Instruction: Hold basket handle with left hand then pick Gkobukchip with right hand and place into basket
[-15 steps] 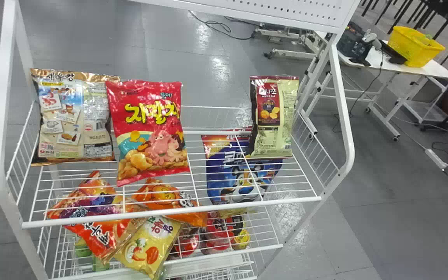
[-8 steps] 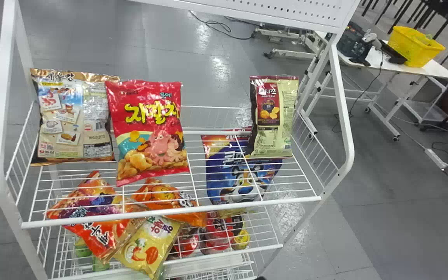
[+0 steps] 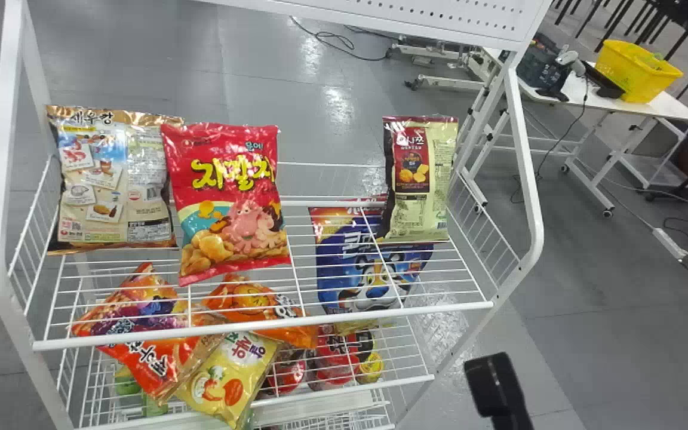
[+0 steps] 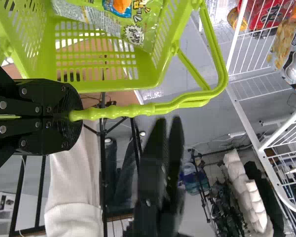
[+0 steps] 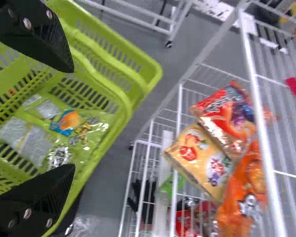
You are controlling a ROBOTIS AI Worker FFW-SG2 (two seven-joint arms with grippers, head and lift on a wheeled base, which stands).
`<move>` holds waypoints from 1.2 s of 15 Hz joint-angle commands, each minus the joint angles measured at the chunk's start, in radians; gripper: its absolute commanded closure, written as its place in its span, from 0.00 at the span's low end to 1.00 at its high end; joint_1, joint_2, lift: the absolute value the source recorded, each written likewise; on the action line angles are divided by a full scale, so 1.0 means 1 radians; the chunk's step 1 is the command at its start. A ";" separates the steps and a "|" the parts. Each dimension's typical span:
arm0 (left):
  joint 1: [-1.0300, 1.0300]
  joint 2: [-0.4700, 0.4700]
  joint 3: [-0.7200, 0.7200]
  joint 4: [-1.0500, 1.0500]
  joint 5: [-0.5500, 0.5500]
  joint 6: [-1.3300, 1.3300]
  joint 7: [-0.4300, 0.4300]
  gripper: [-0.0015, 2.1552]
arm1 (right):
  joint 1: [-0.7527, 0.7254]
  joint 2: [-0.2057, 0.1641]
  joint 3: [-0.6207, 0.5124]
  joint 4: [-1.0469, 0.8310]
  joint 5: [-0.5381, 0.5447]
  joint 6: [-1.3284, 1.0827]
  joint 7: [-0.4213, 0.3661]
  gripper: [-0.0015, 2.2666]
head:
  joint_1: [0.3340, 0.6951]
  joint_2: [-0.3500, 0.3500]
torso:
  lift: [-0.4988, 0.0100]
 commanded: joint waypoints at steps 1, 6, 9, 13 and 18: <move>-0.001 -0.003 0.000 0.008 -0.001 0.001 -0.002 0.97 | 0.001 0.024 -0.028 -0.001 0.031 -0.051 -0.008 0.03 | 1.00 0.00 | 0.92; -0.023 -0.003 -0.003 0.043 0.001 0.001 -0.003 0.97 | 0.056 0.043 0.017 0.042 0.176 -0.582 -0.051 0.04 | 1.00 0.00 | 0.92; -0.029 -0.003 -0.003 0.052 0.001 0.001 -0.006 0.97 | 0.082 0.064 0.054 0.090 0.230 -0.892 -0.053 0.04 | 1.00 0.00 | 0.92; -0.028 -0.003 0.000 0.066 0.002 0.001 -0.008 0.97 | 0.108 0.077 0.120 0.196 0.296 -1.254 -0.053 0.06 | 1.00 0.00 | 0.92; -0.028 -0.003 0.006 0.071 0.004 0.001 -0.014 0.97 | 0.162 0.078 0.149 0.297 0.321 -1.536 -0.056 0.06 | 1.00 0.00 | 0.92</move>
